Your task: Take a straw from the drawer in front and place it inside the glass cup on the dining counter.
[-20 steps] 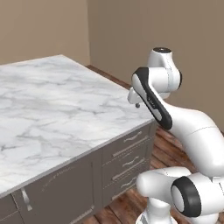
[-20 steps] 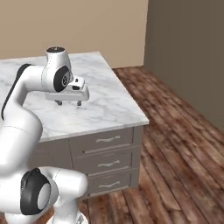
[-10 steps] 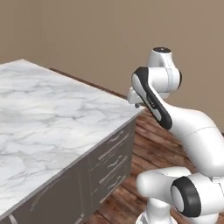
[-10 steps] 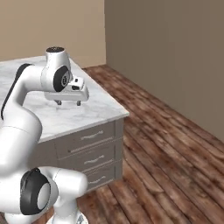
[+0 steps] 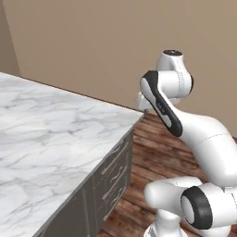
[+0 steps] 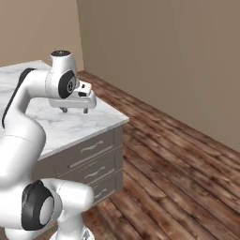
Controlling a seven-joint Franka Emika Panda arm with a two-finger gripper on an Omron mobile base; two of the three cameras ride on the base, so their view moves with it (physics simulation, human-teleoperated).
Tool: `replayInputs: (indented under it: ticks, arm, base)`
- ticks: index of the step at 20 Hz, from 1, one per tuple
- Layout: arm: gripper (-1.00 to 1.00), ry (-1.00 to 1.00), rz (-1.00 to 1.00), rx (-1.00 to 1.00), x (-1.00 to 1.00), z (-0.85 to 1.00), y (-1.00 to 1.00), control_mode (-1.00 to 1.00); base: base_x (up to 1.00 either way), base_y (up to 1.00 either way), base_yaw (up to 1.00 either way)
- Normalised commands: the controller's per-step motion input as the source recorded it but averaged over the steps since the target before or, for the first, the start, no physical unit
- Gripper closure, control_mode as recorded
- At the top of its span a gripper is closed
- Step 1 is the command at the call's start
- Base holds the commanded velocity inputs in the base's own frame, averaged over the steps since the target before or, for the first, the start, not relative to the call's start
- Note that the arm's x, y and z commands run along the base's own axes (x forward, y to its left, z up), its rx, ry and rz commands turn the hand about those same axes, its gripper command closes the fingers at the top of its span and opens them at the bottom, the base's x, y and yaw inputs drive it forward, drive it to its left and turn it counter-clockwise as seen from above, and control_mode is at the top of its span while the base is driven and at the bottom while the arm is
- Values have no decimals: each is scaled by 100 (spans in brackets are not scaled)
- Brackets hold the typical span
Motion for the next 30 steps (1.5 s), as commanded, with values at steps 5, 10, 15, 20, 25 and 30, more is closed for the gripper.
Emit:
replayInputs:
  ticks: [5,10,15,20,25,30]
  arm:
    - [-100,6,-9,10,-10,-37,0,-100]
    - [-100,18,-19,47,-29,-100,-8,-100]
    - [-100,24,-18,52,-13,-100,-12,-100]
    - [-100,20,-14,42,-6,-79,-23,-100]
    - [-100,8,-9,33,0,-83,-12,-100]
    - [-100,0,-7,29,4,-88,0,-100]
  base:
    - [-4,11,-14]
    - [0,0,0]
    - [0,0,0]
    - [0,0,0]
    - [0,0,0]
    - [0,0,0]
